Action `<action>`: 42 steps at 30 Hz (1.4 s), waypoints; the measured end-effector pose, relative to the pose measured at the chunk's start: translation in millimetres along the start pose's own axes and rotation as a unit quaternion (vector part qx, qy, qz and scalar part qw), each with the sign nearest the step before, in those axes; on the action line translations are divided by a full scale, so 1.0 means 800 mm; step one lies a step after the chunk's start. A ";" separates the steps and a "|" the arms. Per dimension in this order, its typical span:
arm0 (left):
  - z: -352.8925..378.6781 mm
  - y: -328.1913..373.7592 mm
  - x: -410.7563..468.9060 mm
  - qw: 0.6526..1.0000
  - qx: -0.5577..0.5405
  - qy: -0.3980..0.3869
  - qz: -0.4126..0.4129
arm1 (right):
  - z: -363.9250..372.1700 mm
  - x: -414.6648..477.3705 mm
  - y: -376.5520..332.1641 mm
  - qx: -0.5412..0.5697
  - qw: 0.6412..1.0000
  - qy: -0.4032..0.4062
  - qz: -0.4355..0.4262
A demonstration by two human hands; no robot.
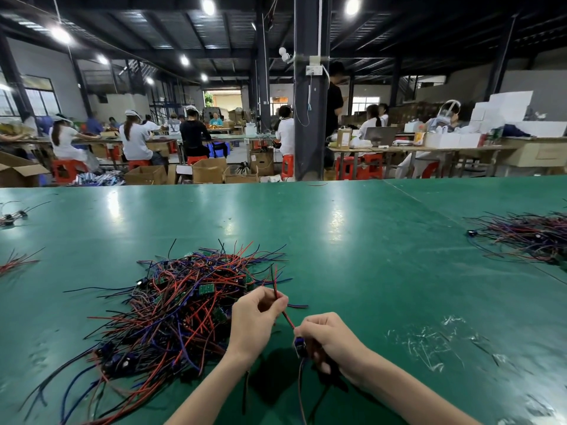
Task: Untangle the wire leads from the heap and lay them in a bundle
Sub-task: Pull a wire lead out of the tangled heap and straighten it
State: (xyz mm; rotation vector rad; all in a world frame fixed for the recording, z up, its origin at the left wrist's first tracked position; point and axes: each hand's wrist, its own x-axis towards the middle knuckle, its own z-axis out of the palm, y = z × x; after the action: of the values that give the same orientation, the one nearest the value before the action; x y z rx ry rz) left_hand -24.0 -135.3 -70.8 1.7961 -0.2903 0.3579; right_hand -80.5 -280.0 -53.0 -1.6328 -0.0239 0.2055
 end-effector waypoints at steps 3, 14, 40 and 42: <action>0.003 0.004 -0.007 0.996 0.058 0.004 0.073 | -0.001 -0.001 0.000 -0.006 1.000 -0.011 0.000; -0.006 0.010 0.003 0.988 -0.104 0.050 -0.100 | -0.010 0.007 0.005 -0.044 0.999 -0.015 -0.016; -0.015 0.014 0.010 0.951 -0.246 0.075 -0.173 | -0.024 0.014 0.012 -0.154 0.986 -0.004 -0.056; -0.014 0.016 0.009 0.951 -0.243 0.090 -0.166 | -0.024 0.014 0.012 -0.156 0.986 -0.005 -0.056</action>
State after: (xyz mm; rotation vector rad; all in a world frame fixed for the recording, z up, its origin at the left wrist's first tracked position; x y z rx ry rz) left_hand -22.9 -127.7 -54.1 1.2846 0.0545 0.1859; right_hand -67.5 -298.3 -63.0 -1.9368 -0.1622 0.1262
